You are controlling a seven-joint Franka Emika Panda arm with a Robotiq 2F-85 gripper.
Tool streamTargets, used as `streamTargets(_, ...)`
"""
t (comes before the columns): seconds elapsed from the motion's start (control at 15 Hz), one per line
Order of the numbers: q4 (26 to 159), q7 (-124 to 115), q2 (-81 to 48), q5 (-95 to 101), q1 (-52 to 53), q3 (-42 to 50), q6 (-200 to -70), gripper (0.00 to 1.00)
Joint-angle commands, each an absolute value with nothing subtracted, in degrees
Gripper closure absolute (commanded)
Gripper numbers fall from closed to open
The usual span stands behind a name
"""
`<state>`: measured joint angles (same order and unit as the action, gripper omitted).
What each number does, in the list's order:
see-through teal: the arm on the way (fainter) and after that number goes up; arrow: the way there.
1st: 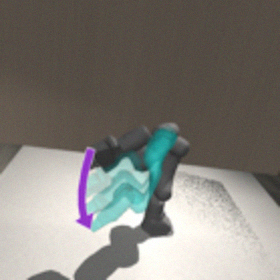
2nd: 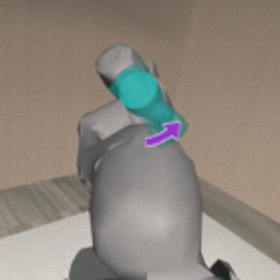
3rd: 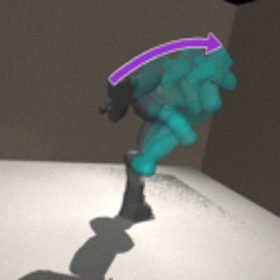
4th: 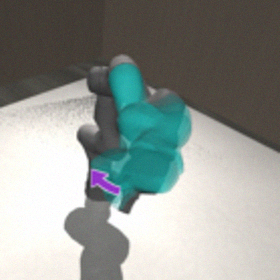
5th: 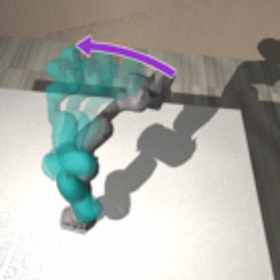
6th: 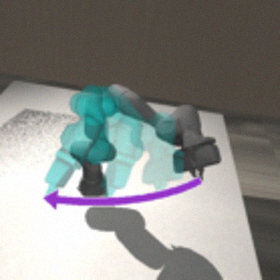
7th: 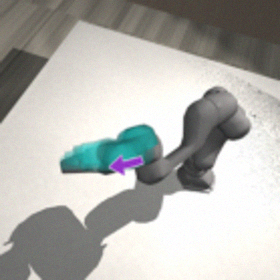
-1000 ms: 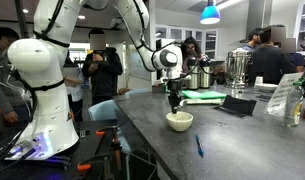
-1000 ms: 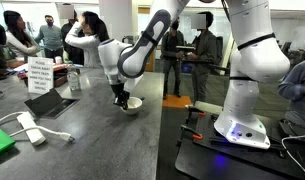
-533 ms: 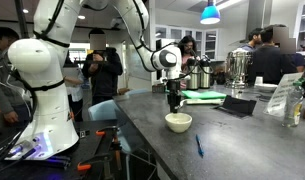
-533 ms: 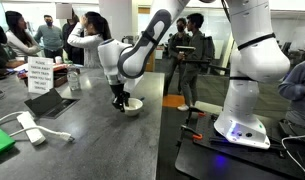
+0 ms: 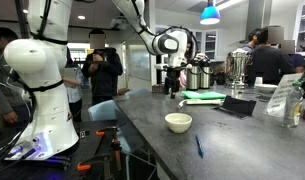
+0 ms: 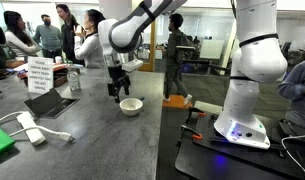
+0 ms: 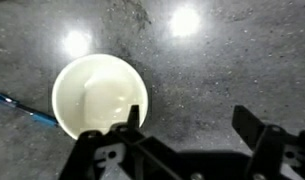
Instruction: Move the bowl to the left
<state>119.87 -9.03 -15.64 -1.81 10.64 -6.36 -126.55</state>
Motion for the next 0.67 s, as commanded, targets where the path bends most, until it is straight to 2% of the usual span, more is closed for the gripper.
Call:
streamTargets(0.0, 119.33, -8.63, -10.22, -1.70, 9.10, -5.92, -120.62, 0.00)
streamTargets(0.6, 115.16, -7.23, -4.60, 7.33, 6.24, -4.49, -115.55, 0.00)
